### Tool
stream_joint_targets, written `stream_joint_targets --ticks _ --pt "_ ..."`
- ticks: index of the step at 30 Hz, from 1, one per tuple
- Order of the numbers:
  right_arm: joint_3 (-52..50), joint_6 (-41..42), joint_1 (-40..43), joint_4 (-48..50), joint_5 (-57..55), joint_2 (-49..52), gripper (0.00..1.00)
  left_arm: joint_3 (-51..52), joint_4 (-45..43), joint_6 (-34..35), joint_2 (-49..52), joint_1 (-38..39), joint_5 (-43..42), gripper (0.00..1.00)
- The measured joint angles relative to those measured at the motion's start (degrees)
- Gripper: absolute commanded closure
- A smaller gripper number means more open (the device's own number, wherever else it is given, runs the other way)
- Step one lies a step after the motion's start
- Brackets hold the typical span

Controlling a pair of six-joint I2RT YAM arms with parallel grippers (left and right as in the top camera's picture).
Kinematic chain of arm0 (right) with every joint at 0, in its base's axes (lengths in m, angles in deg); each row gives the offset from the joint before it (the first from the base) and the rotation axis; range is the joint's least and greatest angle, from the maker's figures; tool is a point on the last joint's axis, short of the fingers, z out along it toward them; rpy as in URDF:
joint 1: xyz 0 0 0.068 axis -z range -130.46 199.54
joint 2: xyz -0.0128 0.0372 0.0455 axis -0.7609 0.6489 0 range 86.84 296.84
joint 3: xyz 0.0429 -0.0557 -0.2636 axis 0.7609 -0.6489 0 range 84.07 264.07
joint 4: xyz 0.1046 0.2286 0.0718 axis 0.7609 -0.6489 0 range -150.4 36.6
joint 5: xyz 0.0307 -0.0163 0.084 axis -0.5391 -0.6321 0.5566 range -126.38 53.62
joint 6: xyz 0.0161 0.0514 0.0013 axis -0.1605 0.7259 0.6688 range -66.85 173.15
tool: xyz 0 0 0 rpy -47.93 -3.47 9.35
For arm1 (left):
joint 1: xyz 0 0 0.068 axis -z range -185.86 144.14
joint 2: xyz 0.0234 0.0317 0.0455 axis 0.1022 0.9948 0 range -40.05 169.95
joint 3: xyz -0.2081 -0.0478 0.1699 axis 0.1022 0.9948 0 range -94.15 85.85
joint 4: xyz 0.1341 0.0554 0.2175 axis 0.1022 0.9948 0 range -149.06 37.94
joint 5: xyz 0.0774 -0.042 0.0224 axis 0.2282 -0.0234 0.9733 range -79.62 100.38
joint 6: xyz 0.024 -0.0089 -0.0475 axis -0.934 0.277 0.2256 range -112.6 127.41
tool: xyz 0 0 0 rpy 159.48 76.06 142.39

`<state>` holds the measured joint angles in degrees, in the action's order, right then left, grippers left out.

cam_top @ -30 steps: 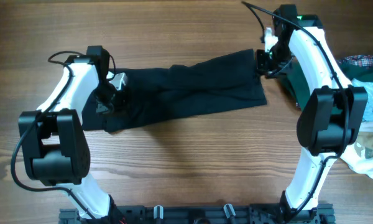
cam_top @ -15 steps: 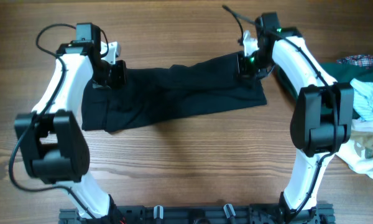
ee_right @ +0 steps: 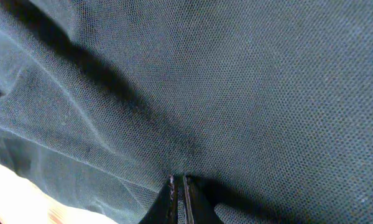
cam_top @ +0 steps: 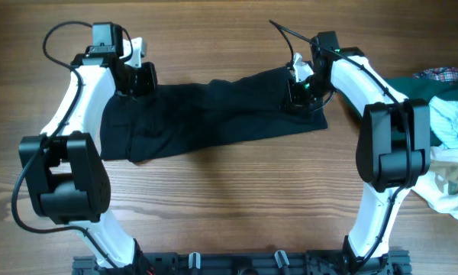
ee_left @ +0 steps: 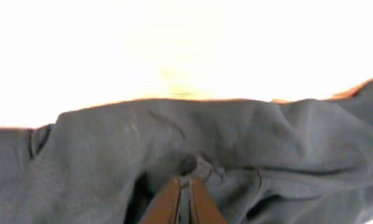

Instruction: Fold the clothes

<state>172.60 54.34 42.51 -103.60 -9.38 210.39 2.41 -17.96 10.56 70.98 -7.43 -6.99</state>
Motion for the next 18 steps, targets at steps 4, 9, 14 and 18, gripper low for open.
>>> stream_joint_targets --ticks 4,9,14,18 --pt "0.0 0.0 0.0 0.0 -0.2 0.0 0.96 -0.1 -0.2 0.0 2.6 0.5 0.4 0.95" --pt "0.0 0.0 0.0 0.0 -1.1 0.0 0.96 -0.1 -0.2 0.0 7.1 3.5 0.8 0.96" --pt "0.0 0.0 0.0 0.0 -1.4 0.0 0.96 -0.2 6.0 0.0 7.1 6.3 -0.3 0.96" --pt "0.0 0.0 0.0 0.0 -2.0 0.0 0.96 -0.3 16.3 0.3 4.9 7.3 -1.3 0.96"
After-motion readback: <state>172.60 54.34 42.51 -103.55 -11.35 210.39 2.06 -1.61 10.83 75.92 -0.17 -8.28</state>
